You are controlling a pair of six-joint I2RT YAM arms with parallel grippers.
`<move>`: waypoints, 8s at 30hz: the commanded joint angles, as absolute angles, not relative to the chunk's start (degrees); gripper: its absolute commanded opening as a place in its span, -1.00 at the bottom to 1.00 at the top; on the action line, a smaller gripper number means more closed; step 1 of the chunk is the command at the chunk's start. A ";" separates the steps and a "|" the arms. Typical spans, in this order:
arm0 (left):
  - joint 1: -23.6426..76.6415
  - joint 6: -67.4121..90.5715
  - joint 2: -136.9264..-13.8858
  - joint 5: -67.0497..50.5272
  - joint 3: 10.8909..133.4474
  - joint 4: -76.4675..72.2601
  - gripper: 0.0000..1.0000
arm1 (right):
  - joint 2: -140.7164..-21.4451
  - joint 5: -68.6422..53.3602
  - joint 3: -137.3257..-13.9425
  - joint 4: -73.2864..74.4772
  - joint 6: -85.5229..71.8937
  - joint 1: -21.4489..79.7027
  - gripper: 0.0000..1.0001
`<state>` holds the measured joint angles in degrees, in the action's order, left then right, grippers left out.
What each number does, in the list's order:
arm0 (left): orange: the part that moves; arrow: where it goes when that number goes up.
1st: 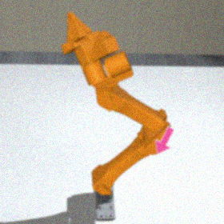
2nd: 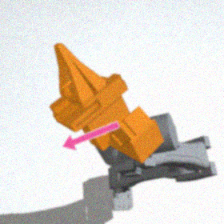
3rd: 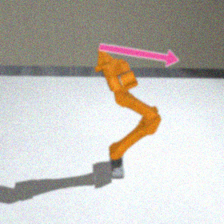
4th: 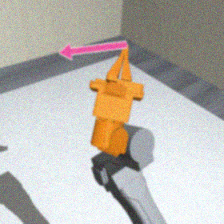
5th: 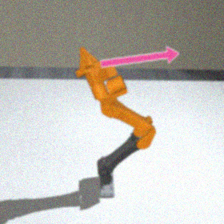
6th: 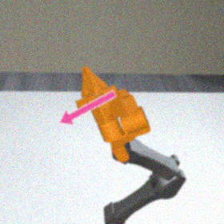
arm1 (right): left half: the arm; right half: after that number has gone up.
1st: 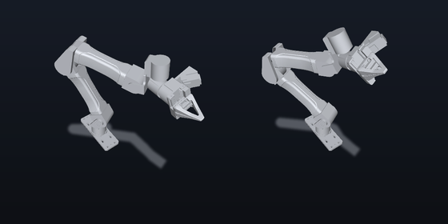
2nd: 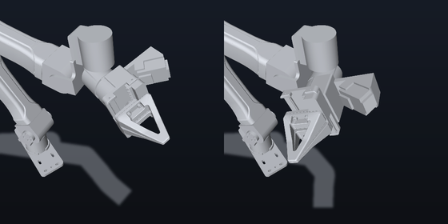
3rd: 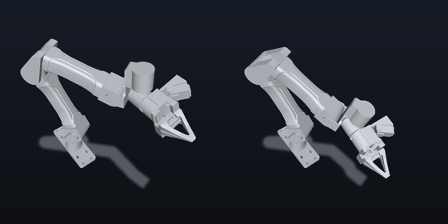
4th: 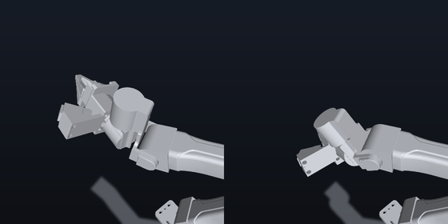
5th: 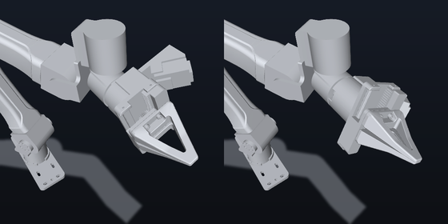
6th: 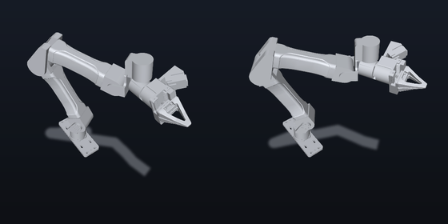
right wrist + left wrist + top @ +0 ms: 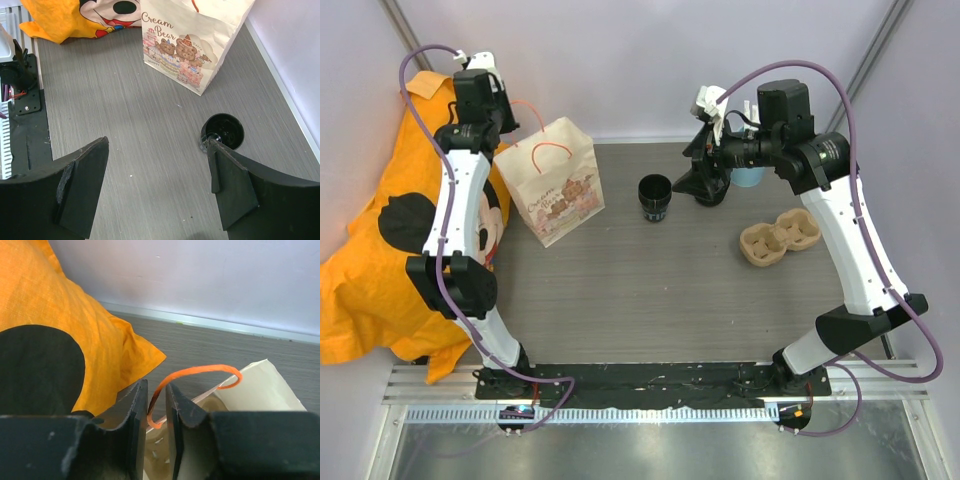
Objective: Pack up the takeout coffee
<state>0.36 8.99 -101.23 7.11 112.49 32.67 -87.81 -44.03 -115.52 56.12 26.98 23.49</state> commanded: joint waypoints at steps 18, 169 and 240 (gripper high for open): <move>0.26 10.81 -94.05 4.75 112.59 28.74 0.57 | -87.71 -42.81 -114.96 52.74 25.76 23.12 0.70; 15.47 -7.82 -80.60 -40.43 85.69 44.65 0.99 | -112.85 -10.72 -107.66 25.93 12.92 25.22 -0.98; 15.38 -7.21 -81.74 -38.76 85.69 43.86 1.00 | -125.68 -2.72 -123.92 26.54 12.92 19.69 -0.99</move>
